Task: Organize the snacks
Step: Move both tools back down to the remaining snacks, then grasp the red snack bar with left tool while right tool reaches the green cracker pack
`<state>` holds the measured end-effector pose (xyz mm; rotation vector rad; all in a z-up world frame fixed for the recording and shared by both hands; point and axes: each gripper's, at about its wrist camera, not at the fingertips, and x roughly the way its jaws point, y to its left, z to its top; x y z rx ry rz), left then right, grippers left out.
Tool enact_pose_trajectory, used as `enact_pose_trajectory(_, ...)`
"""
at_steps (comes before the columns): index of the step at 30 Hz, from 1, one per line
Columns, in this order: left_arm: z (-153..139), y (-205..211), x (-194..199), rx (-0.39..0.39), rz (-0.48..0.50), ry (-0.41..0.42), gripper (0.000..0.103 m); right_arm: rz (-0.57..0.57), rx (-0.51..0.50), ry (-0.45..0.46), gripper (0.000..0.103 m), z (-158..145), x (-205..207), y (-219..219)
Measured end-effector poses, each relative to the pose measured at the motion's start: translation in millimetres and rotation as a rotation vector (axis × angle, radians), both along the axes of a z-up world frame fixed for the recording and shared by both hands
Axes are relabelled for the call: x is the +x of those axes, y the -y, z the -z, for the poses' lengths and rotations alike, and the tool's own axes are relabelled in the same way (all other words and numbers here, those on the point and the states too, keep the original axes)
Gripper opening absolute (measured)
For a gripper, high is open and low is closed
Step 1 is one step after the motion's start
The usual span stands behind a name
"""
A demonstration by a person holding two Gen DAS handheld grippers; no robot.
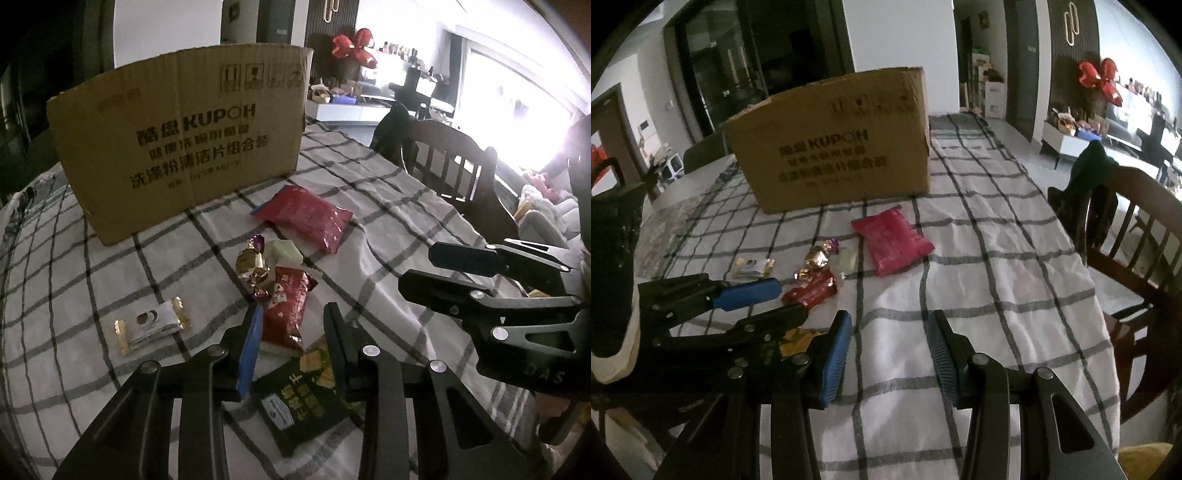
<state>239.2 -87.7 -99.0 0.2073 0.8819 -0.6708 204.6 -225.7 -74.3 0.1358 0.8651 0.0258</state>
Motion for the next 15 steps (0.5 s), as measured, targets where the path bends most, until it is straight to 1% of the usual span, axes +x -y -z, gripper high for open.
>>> enact_pose_trajectory(3, 1.1, 2.4, 4.6, 0.013, 0.002, 0.007, 0.034, 0.003, 0.009, -0.007, 0.044, 2.9, 3.4, 0.8)
enact_pose_trajectory(13, 11.0, 11.8, 16.4, 0.036, 0.016, -0.020, 0.033, 0.001, 0.025, -0.020, 0.044, 8.6, 10.6, 2.3)
enact_pose_trajectory(15, 12.3, 12.5, 17.7, 0.041, 0.008, -0.021, 0.026, 0.002, 0.025, -0.022, 0.044, 9.3, 10.9, 2.2)
